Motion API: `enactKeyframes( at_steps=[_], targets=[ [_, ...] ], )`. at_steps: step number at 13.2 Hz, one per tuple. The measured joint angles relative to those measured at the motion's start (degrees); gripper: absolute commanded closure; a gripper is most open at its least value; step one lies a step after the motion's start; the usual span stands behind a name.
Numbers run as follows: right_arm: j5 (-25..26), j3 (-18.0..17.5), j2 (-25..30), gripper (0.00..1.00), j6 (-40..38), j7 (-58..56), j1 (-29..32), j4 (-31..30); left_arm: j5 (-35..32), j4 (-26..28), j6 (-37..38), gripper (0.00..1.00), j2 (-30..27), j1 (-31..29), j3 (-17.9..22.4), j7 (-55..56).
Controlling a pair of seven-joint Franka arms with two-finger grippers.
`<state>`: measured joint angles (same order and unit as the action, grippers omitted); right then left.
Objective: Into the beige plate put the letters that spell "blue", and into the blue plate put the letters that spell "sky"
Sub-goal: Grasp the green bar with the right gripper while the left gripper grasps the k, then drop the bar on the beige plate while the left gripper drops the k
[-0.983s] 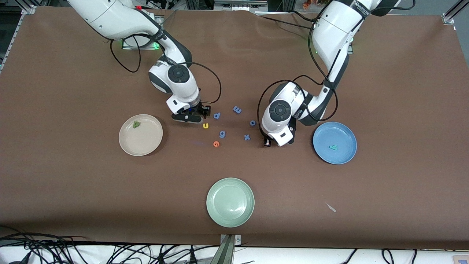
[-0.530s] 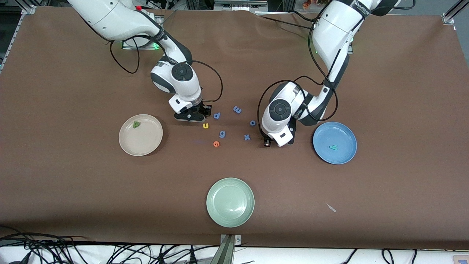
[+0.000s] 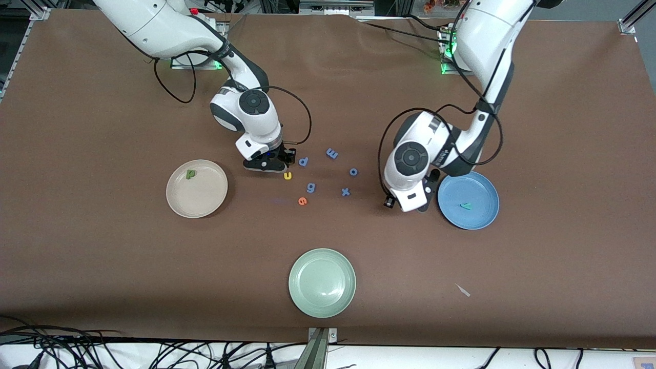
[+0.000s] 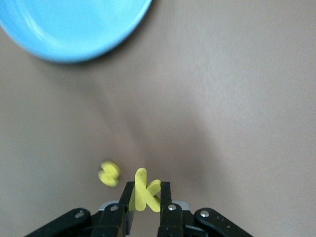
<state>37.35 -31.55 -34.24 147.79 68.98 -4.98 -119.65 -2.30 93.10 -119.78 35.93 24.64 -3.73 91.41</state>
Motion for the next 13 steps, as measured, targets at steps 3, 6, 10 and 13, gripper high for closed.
enactKeyframes(
  at_steps=[3, 6, 10, 13],
  targets=[
    [1.0, 0.1, -0.4, 0.58, 0.0, 0.0, 0.0, 0.2, -1.1, 0.0, 3.1, 0.97, -0.6, -1.1, 1.3, -11.5],
    [1.8, 0.1, -0.4, 0.65, 0.0, 0.0, 0.0, 0.6, -8.5, 0.0, 5.1, 0.97, -0.6, -1.2, 1.4, -16.4],
    [2.1, 0.2, -0.3, 0.70, 0.3, -0.1, 0.1, 0.6, -11.0, 0.0, 6.4, 0.98, -0.9, -3.0, 1.6, -27.0],
    [2.2, 1.0, -0.2, 0.70, 0.5, -0.9, 0.1, 0.9, -11.0, 0.0, 7.9, 0.98, -1.7, -7.1, 1.6, -38.8]
  ],
)
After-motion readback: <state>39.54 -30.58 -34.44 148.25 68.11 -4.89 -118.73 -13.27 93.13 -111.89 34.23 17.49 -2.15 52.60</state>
